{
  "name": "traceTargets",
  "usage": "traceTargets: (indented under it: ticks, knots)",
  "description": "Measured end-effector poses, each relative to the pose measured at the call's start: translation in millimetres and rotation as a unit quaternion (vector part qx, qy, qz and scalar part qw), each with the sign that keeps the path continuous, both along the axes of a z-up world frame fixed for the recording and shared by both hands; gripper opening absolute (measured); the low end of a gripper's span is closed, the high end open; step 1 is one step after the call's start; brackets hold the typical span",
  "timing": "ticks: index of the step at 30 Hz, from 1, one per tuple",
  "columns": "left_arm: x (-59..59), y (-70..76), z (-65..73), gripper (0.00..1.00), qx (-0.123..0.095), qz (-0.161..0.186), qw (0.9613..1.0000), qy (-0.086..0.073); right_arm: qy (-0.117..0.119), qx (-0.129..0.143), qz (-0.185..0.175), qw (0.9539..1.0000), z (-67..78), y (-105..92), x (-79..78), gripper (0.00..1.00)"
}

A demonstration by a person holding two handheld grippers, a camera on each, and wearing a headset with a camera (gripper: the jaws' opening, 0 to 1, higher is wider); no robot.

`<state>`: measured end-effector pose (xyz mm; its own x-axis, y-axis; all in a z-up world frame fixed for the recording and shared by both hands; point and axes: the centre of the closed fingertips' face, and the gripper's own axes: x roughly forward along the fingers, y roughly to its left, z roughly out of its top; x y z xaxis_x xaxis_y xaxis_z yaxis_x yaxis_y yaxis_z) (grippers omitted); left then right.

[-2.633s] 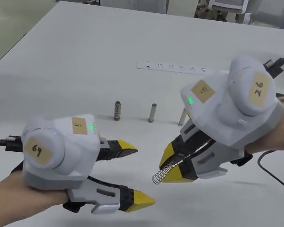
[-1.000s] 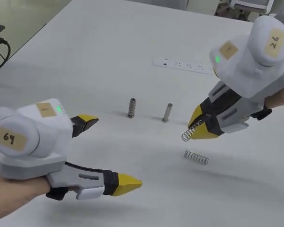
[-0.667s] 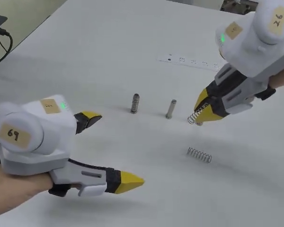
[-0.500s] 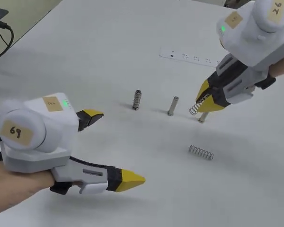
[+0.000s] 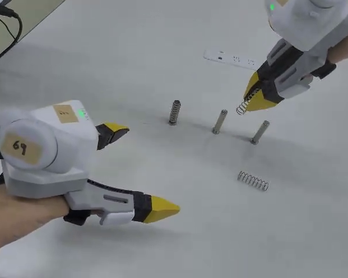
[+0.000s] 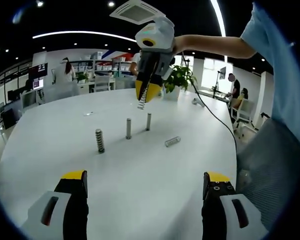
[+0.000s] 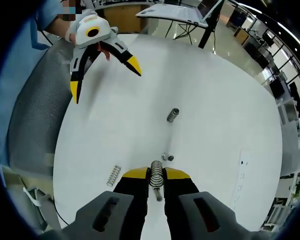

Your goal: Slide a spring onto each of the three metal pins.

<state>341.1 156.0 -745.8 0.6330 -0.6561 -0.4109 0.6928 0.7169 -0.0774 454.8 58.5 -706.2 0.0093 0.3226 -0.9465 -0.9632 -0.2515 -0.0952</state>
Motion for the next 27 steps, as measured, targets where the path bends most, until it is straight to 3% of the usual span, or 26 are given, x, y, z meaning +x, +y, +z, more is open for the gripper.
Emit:
traceTargets:
  ticks: [19, 27]
  knots:
    - [2.3, 4.2, -3.4, 0.92, -0.007, 0.012, 0.9999, 0.004, -0.005, -0.033, 0.032, 0.9989, -20.9, 12.1, 22.5, 0.08]
    - [0.9, 3.9, -6.5, 0.91, -0.008, 0.013, 0.9998, 0.009, -0.003, -0.042, 0.039, 0.9984, -25.3, 10.2, 21.4, 0.08]
